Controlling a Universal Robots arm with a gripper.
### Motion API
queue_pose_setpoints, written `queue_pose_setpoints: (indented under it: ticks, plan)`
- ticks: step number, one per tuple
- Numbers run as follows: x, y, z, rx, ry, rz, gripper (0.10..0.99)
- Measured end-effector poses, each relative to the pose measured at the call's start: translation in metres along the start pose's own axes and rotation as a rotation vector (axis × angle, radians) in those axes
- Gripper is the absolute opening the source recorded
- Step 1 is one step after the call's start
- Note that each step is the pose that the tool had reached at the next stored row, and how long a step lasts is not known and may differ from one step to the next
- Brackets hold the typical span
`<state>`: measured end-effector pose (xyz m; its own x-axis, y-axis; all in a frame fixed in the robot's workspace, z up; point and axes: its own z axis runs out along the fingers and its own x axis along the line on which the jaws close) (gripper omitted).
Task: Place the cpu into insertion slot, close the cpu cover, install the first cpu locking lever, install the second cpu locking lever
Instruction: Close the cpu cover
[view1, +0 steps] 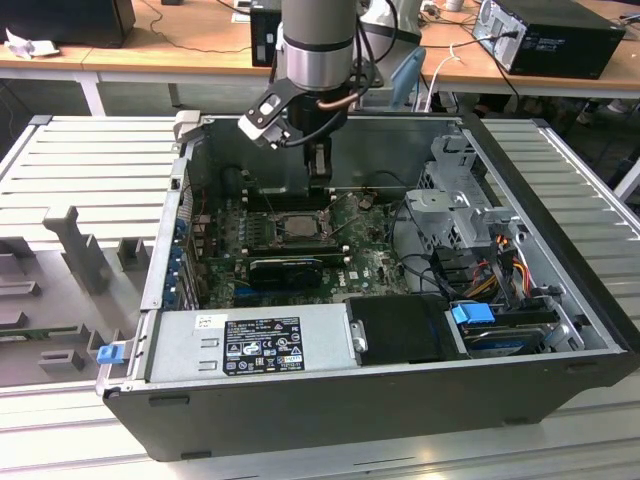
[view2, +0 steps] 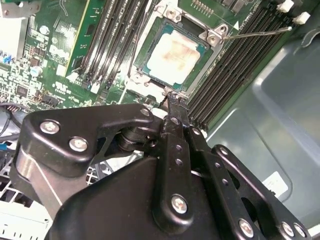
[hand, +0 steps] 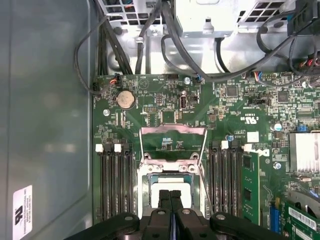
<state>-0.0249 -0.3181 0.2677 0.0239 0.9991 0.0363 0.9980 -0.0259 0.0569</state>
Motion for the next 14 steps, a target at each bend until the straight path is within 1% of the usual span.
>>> queue_pose_setpoints:
  ticks: [3,5,6,7,14]
  plan:
    - [0.0001,0.0013,-0.0009,0.0,0.0004,0.0,0.106]
    - [0.0001,0.0047,-0.0011,0.0,0.0004,0.0,0.106]
    - [0.0002,0.0084,-0.0008,0.001,0.0004,0.0,0.106]
    - [0.0003,0.0101,-0.0007,0.002,0.0005,0.0,0.106]
    - [0.0005,0.0195,-0.0001,0.004,0.0005,0.0,0.106]
